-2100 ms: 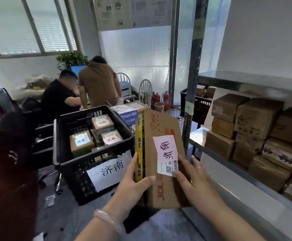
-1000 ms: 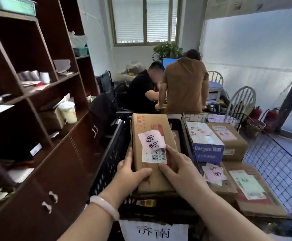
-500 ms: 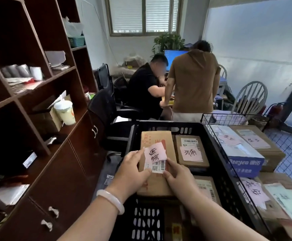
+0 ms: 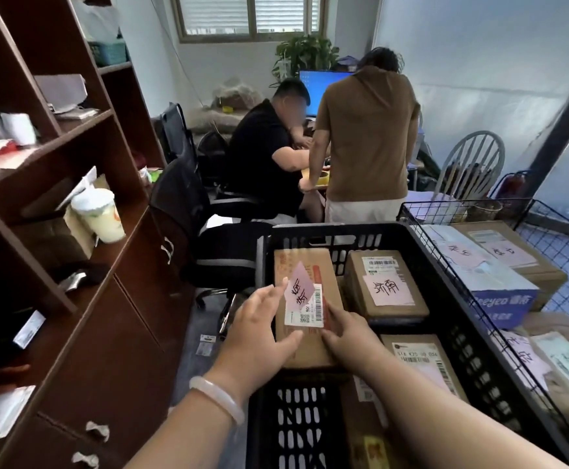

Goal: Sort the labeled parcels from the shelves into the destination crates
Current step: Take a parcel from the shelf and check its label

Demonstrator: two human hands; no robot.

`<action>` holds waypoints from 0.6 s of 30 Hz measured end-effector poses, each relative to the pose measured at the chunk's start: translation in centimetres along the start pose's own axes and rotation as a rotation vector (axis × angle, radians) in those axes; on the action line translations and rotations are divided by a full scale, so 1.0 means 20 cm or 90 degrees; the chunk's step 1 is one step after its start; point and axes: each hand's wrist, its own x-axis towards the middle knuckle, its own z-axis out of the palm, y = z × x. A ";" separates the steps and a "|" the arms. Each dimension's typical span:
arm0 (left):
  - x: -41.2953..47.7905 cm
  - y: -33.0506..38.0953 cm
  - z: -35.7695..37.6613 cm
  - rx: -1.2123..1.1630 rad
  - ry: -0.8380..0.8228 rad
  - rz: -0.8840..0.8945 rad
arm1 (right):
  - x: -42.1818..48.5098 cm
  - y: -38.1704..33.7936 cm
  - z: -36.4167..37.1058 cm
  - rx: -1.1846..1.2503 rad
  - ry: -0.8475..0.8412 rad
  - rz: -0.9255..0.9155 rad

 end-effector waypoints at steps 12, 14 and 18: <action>0.06 0.39 0.26 0.247 -0.076 0.151 | -0.67 0.20 -0.46 -0.276 0.279 -0.060; 0.00 0.53 0.33 0.248 -0.089 0.207 | -0.84 0.30 -0.56 -0.296 0.316 -0.020; -0.16 0.89 0.50 0.241 -0.118 0.323 | -1.23 0.50 -0.67 -0.338 0.380 0.042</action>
